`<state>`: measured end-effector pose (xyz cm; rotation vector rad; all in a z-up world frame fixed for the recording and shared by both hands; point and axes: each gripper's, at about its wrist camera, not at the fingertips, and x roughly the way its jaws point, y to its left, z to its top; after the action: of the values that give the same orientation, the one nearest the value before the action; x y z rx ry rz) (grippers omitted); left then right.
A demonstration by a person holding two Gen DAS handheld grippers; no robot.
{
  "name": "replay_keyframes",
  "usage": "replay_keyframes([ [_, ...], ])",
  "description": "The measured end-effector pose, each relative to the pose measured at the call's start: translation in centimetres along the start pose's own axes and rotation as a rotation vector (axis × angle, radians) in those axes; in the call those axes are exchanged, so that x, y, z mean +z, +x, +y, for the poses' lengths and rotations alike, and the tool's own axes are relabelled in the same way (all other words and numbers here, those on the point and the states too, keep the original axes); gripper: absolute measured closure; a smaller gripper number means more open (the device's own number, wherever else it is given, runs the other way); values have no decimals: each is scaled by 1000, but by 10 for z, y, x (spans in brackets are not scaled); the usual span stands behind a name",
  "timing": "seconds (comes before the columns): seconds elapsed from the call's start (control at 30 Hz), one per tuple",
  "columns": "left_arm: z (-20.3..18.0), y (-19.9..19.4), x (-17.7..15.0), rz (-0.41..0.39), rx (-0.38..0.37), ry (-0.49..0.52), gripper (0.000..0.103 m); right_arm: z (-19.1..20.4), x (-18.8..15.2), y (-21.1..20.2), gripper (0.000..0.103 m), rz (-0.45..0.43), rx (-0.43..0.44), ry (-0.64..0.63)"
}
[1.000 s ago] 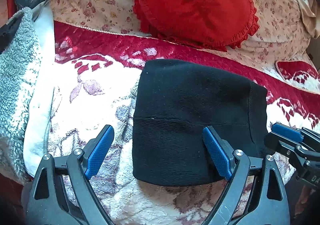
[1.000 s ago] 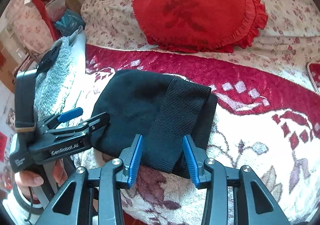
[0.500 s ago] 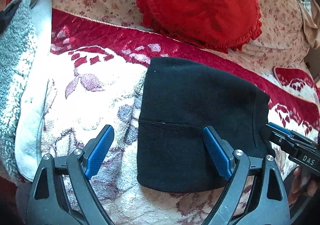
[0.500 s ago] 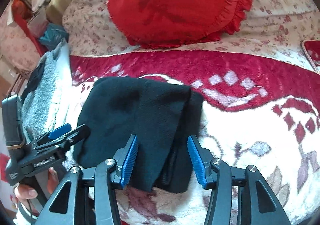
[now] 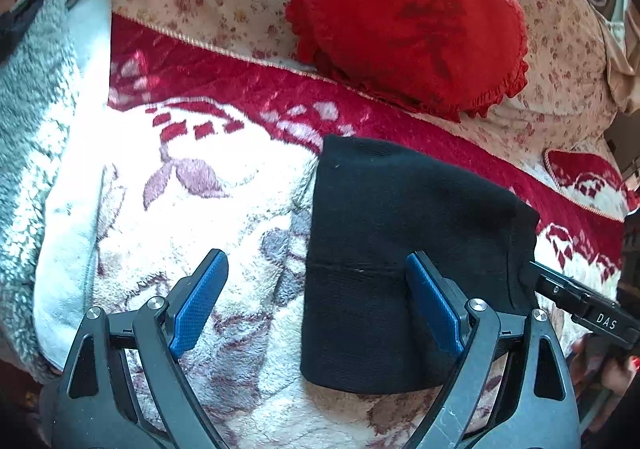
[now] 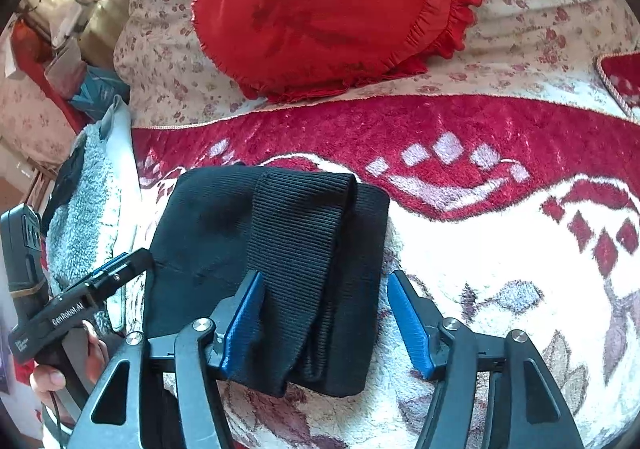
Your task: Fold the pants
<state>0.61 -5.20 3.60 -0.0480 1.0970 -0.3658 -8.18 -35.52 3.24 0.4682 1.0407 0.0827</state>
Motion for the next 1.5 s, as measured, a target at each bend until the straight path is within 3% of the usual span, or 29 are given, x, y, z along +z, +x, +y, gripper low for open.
replay_keyframes([
  [0.17, 8, 10, -1, 28, -39, -44, 13, -4, 0, 11, 38, 22, 34, 27],
  [0.27, 6, 14, 0, 24, -56, -51, 13, -9, 2, 15, 32, 20, 46, 47],
  [0.53, -18, 29, 1, 40, -109, 28, 13, -11, 7, 29, 29, 16, 113, 66],
  [0.67, -21, 36, 1, 60, -134, 10, 13, -5, 7, 32, 27, -7, 98, 53],
  [0.73, -21, 37, 1, 66, -142, -6, 13, -6, 6, 31, 31, -23, 100, 50],
  [0.77, -22, 37, 0, 66, -148, -9, 18, -5, 6, 31, 32, -30, 101, 43],
  [0.83, -28, 34, -2, 50, -143, 12, 23, -4, 5, 29, 42, -41, 101, 14],
  [1.07, -43, 11, 8, -3, -143, 62, 56, 7, 8, 13, 60, -69, 100, -52],
  [1.33, -62, 13, 49, -62, -147, 108, 56, 16, 50, -11, 62, -171, 71, -107],
  [1.43, -65, 37, 58, -23, -136, 107, 56, 8, 67, 0, 60, -167, 33, -103],
  [1.5, -67, 61, 58, 15, -90, 107, 55, -7, 74, 22, 56, -124, -18, -79],
])
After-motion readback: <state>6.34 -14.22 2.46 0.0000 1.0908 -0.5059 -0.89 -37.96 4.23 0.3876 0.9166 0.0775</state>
